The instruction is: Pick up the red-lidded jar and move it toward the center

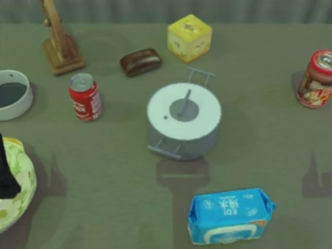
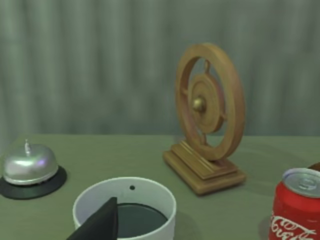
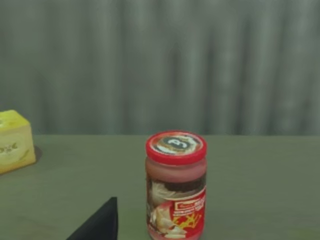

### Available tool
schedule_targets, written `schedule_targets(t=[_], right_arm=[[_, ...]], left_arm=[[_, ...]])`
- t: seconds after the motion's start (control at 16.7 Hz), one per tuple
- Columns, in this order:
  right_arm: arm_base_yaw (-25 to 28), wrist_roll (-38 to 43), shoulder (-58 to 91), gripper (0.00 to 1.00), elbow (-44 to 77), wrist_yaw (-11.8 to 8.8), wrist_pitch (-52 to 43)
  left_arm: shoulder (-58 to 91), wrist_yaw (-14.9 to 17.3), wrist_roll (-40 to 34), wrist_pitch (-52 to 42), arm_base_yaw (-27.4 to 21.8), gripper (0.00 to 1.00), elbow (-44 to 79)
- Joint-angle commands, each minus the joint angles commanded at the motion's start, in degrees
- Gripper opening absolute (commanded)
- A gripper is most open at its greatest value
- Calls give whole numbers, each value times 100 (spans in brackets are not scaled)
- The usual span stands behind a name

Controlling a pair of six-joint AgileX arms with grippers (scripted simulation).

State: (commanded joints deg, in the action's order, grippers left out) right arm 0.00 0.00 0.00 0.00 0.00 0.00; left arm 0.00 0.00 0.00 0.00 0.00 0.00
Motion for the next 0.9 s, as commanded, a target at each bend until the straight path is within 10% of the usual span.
schedule_targets(t=[0.9], right_arm=[[-236,-945,4122,100,3575,80,-3123]], left_arm=[[0,0,0,0,0,100,0]])
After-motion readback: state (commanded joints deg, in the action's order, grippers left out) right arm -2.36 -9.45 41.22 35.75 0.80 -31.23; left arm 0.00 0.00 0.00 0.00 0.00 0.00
